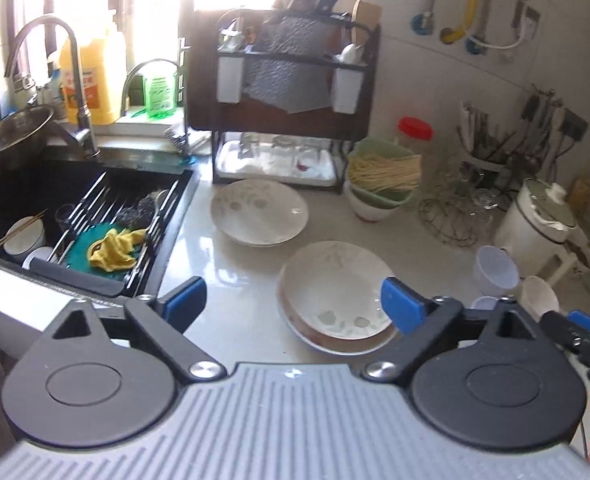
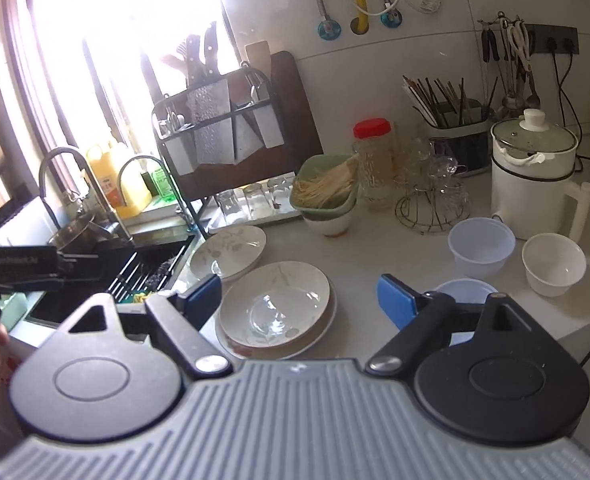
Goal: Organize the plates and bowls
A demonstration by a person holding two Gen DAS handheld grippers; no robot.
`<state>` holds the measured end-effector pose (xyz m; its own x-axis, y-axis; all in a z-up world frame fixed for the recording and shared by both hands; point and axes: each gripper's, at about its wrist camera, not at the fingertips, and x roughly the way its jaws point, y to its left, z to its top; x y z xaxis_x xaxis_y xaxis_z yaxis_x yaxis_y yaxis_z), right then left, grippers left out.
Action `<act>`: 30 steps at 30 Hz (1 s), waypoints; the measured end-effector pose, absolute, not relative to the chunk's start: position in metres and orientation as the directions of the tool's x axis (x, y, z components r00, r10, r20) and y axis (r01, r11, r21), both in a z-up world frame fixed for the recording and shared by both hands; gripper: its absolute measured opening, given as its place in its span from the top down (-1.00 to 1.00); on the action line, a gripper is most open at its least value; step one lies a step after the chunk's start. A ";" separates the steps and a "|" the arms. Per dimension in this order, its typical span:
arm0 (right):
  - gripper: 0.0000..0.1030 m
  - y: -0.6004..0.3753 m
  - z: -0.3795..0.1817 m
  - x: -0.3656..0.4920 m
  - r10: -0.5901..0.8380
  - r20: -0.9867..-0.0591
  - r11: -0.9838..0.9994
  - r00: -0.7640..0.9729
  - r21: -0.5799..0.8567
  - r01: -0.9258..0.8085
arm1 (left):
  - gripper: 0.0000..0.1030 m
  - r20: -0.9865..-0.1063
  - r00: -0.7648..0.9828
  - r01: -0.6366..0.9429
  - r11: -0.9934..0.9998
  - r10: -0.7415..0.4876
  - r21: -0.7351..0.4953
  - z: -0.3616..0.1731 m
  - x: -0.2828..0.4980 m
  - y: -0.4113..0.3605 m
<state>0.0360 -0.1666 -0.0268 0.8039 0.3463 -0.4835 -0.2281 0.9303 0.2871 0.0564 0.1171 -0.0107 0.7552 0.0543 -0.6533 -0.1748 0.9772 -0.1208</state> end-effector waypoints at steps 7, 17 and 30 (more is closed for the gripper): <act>-0.67 -0.152 -0.028 0.051 0.382 -0.488 0.919 0.785 0.290 -0.267 | -0.90 -0.657 0.754 -0.176 0.969 0.020 -0.172 -0.017 0.079 0.135; -0.67 -0.117 -0.041 0.100 0.361 -0.525 0.926 0.771 0.299 -0.230 | -0.90 -0.683 0.729 -0.136 0.972 -0.034 -0.193 -0.041 0.151 0.171; -0.67 -0.077 -0.074 0.181 0.344 -0.605 0.931 0.718 0.317 -0.179 | -0.90 -0.741 0.670 -0.124 0.976 -0.050 -0.178 -0.081 0.256 0.225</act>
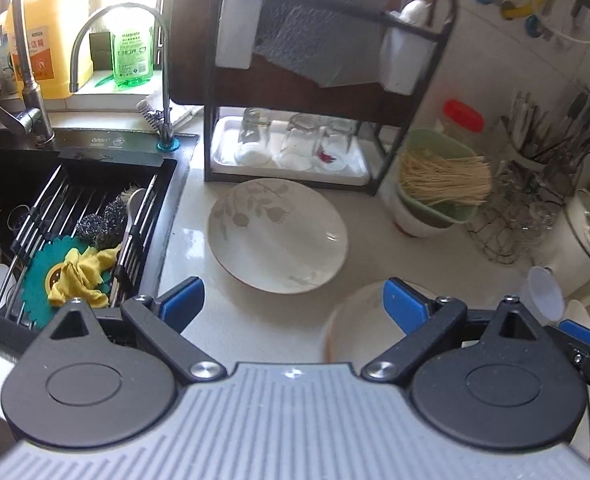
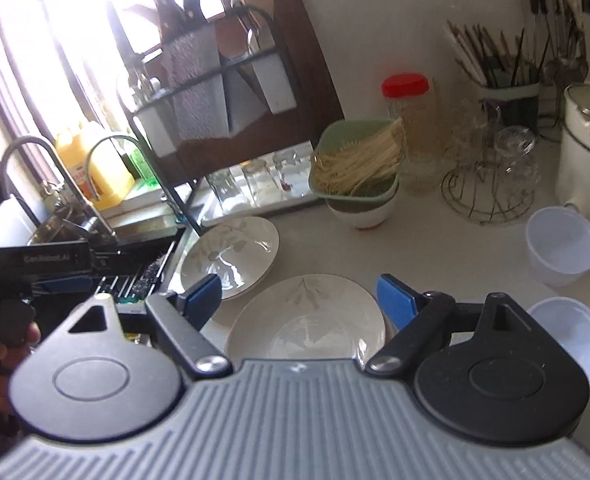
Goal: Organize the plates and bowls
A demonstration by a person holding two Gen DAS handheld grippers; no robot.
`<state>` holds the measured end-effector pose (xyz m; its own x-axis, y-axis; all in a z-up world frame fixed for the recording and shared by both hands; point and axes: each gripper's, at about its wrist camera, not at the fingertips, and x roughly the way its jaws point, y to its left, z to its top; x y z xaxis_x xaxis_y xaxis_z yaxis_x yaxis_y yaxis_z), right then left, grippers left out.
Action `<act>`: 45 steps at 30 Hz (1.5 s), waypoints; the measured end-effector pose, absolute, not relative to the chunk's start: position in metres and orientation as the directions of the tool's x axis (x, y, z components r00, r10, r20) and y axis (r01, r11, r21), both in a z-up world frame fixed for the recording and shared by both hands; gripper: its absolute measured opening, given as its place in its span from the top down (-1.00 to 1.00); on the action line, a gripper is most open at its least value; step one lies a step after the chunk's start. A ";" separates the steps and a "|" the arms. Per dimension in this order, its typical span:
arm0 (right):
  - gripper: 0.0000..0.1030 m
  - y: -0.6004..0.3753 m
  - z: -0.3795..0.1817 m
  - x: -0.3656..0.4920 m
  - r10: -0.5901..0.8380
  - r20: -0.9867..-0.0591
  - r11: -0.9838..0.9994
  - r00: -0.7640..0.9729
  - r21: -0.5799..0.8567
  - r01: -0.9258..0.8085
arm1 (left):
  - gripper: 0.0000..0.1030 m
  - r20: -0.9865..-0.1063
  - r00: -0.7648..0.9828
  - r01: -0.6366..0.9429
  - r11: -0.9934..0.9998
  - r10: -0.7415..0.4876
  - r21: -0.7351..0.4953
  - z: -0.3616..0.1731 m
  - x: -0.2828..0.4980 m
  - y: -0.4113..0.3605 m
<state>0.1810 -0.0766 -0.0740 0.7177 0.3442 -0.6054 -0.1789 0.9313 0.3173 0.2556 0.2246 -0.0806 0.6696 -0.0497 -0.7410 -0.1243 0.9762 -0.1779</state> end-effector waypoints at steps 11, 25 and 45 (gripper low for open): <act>-0.66 -0.032 -0.104 0.248 0.341 -0.665 0.933 0.665 0.325 -0.154 | -0.90 -0.765 0.637 -0.106 0.972 -0.096 -0.210 -0.124 0.320 0.269; -0.32 0.035 -0.170 0.346 0.339 -0.745 0.939 0.575 0.301 -0.163 | -0.79 -0.828 0.537 -0.096 0.963 -0.163 -0.251 -0.202 0.396 0.325; 0.62 0.057 -0.226 0.399 0.294 -0.824 0.953 0.484 0.289 -0.087 | 0.31 -0.840 0.463 -0.021 0.944 -0.284 -0.331 -0.239 0.455 0.344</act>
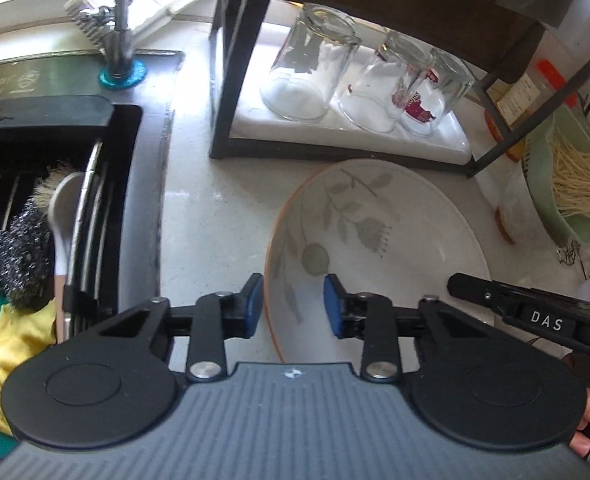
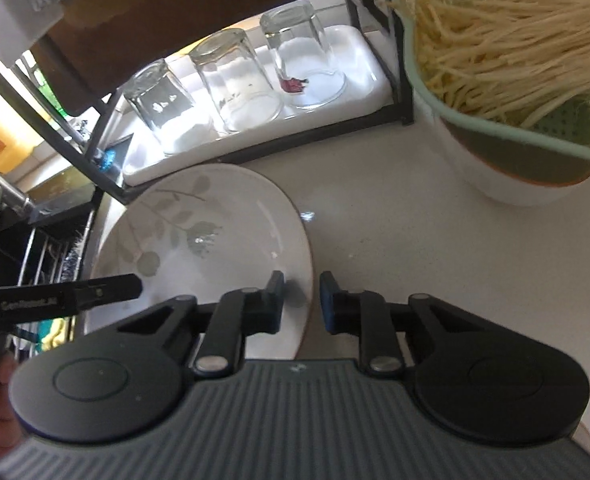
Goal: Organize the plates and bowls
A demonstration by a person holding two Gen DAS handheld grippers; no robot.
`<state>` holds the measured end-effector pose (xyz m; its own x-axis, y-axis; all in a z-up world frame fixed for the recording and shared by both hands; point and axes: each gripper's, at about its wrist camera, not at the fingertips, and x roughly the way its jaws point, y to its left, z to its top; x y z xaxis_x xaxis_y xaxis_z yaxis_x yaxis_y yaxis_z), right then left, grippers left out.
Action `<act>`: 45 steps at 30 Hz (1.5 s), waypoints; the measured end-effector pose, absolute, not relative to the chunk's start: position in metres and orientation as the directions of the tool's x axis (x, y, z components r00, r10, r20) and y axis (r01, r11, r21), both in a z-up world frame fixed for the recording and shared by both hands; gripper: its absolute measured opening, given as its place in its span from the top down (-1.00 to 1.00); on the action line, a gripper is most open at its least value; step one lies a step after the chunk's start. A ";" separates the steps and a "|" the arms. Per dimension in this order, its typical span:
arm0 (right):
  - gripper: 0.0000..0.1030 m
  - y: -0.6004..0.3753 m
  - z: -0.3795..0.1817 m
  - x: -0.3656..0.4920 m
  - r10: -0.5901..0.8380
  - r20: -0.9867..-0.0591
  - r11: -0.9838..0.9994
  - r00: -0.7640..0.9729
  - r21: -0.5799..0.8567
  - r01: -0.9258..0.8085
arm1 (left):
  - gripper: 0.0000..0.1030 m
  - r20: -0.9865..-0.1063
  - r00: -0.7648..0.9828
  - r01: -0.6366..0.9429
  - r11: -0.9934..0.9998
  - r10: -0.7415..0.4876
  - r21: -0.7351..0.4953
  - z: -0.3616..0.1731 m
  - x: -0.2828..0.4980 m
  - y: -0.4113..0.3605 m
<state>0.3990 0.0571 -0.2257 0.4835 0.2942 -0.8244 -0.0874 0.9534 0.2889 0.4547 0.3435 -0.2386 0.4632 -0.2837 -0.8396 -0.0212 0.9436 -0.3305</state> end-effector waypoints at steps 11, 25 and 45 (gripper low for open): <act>0.65 0.049 -0.226 0.397 0.347 -0.813 0.932 0.467 0.354 -0.076 | 0.33 -0.850 0.409 0.000 0.932 -0.331 -0.363 -0.237 0.463 0.351; 0.65 0.028 -0.181 0.365 0.403 -0.750 0.910 0.524 0.391 -0.139 | 0.33 -0.807 0.469 0.017 0.917 -0.359 -0.397 -0.180 0.431 0.338; 0.65 -0.043 -0.084 0.293 0.480 -0.620 0.868 0.621 0.439 -0.233 | 0.33 -0.696 0.542 -0.001 0.827 -0.471 -0.561 -0.100 0.336 0.286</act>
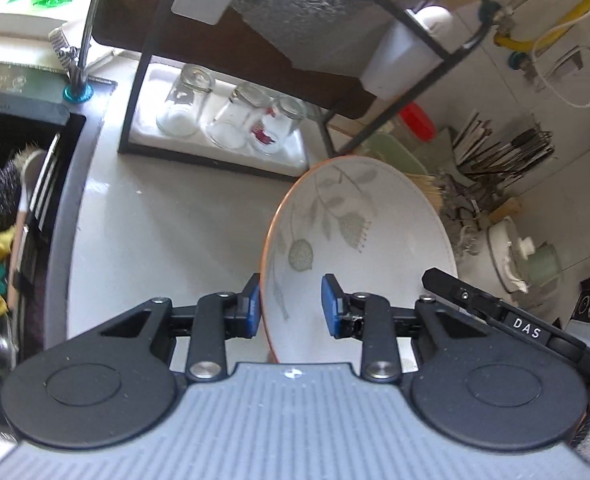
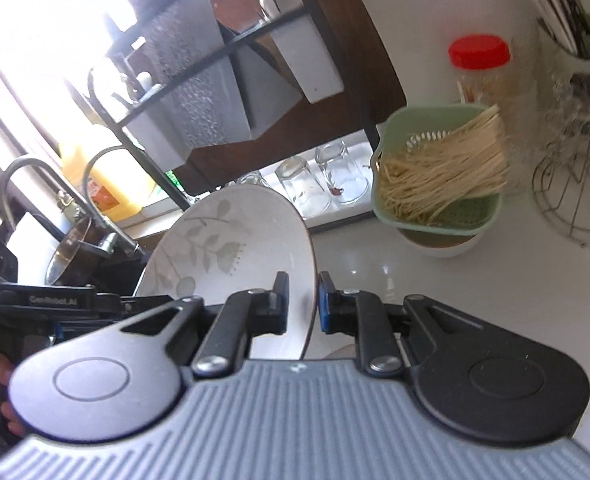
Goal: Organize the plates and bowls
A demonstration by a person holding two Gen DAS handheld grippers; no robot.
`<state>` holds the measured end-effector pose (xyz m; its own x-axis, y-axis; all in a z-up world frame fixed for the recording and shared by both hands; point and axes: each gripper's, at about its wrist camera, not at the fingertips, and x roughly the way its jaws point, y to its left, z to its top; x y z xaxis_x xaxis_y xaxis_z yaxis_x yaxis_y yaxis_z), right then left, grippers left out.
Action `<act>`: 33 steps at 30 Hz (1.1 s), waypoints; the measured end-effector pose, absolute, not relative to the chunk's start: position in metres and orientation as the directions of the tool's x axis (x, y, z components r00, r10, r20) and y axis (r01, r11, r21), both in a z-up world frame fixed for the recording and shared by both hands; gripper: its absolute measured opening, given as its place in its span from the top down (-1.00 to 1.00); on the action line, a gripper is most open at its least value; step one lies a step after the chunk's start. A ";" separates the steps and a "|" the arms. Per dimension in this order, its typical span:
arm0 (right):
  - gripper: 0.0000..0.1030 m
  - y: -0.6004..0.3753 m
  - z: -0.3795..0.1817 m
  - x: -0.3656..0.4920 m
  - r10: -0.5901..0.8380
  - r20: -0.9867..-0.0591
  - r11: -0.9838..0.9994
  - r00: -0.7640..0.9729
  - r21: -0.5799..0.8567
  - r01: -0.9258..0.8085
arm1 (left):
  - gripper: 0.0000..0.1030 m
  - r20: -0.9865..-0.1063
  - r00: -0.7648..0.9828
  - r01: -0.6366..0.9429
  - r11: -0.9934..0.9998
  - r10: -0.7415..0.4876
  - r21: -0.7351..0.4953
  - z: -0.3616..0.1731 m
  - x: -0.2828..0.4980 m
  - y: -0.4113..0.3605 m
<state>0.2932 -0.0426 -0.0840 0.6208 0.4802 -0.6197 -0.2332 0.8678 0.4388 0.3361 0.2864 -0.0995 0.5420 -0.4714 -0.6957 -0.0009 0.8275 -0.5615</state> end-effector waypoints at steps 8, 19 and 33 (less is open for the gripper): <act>0.65 -0.058 -0.085 0.264 0.443 -0.644 0.893 0.623 0.380 -0.241 | 0.33 -0.693 0.549 -0.004 0.827 -0.468 -0.562 -0.105 0.310 0.258; 0.65 -0.075 -0.149 0.243 0.370 -0.737 0.928 0.566 0.324 -0.185 | 0.33 -0.779 0.439 -0.022 0.861 -0.448 -0.507 -0.167 0.301 0.223; 0.65 -0.074 -0.187 0.240 0.346 -0.770 0.937 0.537 0.317 -0.148 | 0.33 -0.858 0.368 -0.019 0.919 -0.360 -0.393 -0.204 0.317 0.200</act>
<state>0.2395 -0.0742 -0.1867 0.5366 0.3458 -0.7697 -0.1485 0.9366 0.3173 0.3167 0.2002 -0.2042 0.3677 -0.3595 -0.8576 -0.0192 0.9191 -0.3935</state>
